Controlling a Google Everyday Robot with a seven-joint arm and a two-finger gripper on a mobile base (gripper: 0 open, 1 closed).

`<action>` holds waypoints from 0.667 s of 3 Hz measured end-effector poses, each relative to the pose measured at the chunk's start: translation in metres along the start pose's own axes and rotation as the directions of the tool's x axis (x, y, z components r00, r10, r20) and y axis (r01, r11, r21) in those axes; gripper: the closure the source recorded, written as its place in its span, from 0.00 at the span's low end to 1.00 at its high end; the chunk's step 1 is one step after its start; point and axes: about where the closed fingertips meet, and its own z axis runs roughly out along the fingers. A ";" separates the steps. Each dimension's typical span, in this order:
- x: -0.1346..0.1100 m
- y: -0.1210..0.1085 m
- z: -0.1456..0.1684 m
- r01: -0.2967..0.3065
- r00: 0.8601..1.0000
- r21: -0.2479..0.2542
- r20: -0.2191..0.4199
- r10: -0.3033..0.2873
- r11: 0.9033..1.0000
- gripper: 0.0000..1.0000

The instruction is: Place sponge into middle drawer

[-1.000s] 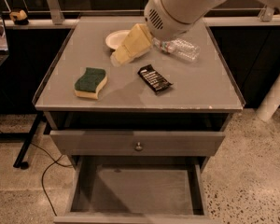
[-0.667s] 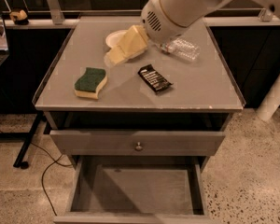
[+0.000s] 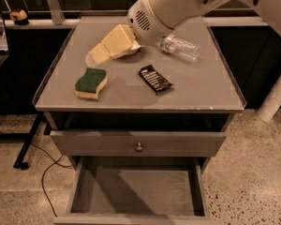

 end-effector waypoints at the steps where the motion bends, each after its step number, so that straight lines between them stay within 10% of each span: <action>1: -0.007 0.012 0.020 -0.014 1.000 -0.003 0.011 0.014 1.000 0.00; 2: -0.007 0.012 0.020 -0.015 1.000 -0.002 0.011 0.015 1.000 0.00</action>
Offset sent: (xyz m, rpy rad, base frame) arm 0.0055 0.0329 -0.0147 0.0076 -0.0012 -0.0383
